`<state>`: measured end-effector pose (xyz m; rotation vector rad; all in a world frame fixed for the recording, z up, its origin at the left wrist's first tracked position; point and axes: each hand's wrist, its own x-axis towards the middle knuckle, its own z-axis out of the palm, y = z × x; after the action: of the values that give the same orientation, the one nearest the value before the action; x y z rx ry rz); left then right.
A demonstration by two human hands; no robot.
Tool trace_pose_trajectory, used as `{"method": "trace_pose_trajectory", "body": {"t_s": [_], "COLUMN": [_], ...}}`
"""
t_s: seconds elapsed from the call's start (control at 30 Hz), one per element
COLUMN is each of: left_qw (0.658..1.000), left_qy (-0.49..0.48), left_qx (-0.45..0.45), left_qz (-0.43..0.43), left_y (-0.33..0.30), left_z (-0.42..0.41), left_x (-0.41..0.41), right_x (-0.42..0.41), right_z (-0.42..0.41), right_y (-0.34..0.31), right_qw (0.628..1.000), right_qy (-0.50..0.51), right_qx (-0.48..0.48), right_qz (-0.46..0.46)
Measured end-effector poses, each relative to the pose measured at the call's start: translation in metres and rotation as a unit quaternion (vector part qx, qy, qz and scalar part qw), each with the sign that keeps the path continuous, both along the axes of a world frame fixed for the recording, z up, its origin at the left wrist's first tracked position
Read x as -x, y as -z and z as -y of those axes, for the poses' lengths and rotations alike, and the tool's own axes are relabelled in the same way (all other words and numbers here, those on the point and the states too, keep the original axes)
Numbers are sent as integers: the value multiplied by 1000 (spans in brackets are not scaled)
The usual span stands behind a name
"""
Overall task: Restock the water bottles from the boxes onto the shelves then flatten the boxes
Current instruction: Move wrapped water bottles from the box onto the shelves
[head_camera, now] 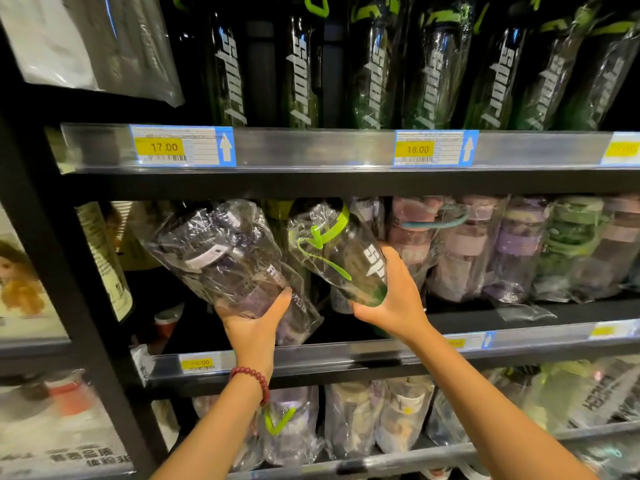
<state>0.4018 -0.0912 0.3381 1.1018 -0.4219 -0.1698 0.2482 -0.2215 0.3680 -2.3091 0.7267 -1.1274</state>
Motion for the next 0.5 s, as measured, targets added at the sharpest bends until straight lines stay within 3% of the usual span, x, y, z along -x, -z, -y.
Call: {"method": "trace_pose_trajectory", "body": {"t_s": [0.23, 0.5], "left_qw": [996, 977], "left_qy": [-37, -21], "left_qx": [-70, -155], "left_qz": [34, 145], "left_y": [1, 0], "left_z": [-13, -34], "left_x": [-20, -47], "right_x": [-25, -39], "right_z": [-18, -31], "right_y": [23, 29], "right_qw": [996, 983], "right_qy": [-41, -51], "right_qx": [-62, -122], "right_qz": [47, 126]}}
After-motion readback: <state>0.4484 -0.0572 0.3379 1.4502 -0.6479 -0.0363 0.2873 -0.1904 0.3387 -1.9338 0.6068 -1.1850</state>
